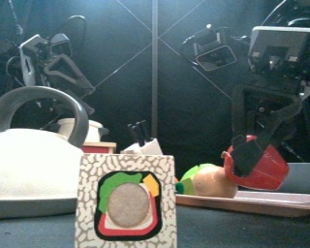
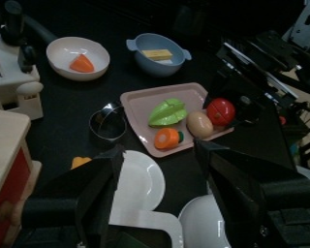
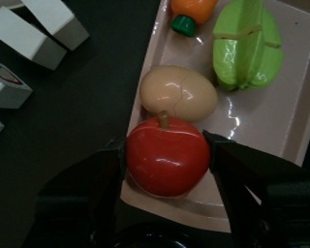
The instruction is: Place apple on small plate
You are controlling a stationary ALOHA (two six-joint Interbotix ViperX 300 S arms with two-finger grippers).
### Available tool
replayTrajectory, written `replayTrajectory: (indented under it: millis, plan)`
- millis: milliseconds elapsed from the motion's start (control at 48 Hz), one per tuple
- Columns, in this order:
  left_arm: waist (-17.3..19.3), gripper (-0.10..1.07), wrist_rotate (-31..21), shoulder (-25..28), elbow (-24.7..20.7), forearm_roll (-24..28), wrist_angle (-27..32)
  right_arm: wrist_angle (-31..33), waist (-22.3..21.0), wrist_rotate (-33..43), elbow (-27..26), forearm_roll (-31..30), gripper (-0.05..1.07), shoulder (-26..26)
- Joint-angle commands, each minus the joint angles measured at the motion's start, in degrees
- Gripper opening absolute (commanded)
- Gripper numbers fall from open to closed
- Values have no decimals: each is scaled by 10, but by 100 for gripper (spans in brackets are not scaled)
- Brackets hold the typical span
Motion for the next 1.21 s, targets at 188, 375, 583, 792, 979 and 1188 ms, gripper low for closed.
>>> replayTrajectory:
  millis: [188, 375, 583, 792, 979, 1188]
  plan:
    - [0, 94, 1, -1, -8, 0, -6, 4, -18, 1, -11, -45, 81, -79]
    - [0, 94, 1, -1, -8, 0, -5, -18, -69, 6, -15, -90, 81, -97]
    - [0, 94, 1, -1, -6, 0, -5, -124, -149, 3, -40, -137, 81, -56]
    - [-3, 94, 3, -7, 3, 0, 4, -236, -213, 4, -82, -184, 81, 5]
    - [-4, 94, 4, -19, 4, 1, 23, -273, -244, 2, -113, -196, 81, 51]
    - [-5, 94, 4, -23, 12, 2, 30, -272, -259, 3, -133, -193, 82, 86]
